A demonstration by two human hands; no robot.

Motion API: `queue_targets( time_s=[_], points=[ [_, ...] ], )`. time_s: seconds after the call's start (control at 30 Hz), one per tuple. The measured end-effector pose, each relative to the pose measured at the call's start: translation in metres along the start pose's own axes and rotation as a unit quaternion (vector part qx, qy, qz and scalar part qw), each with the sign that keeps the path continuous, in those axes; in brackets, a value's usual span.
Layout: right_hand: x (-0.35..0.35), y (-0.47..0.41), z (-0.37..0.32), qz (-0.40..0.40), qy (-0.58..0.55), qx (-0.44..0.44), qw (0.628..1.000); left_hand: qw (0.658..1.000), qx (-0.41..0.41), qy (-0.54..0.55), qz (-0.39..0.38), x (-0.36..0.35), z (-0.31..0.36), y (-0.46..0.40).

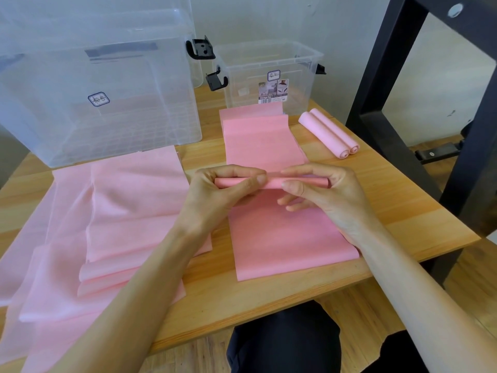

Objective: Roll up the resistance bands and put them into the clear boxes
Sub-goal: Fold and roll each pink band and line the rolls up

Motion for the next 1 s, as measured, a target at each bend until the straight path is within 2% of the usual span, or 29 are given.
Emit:
queue_targets(
  time_s=[0.5,0.73,1.0],
  points=[
    [0.0023,0.0012,0.0001,0.017,0.002,-0.003,1.0,0.999,0.014,-0.007,-0.034,-0.0024,0.0005,0.0002],
    [0.0007,0.0004,0.001,-0.001,-0.004,0.002,1.0,1.0,0.014,-0.014,0.01,0.0007,-0.0002,-0.0007],
    [0.0008,0.0015,0.0002,0.005,-0.004,-0.008,1.0,1.0,0.006,-0.023,-0.004,-0.0008,0.0018,0.0009]
  ],
)
Point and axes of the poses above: each hand's wrist, its own y-axis away from the middle knuckle, its own x-axis out of the back of the hand, z = x × y, the point moved 2 cm from there along -y, towards the middle knuckle, and after that the axes turned 4 degrees about -z, right-handed, at the moved point
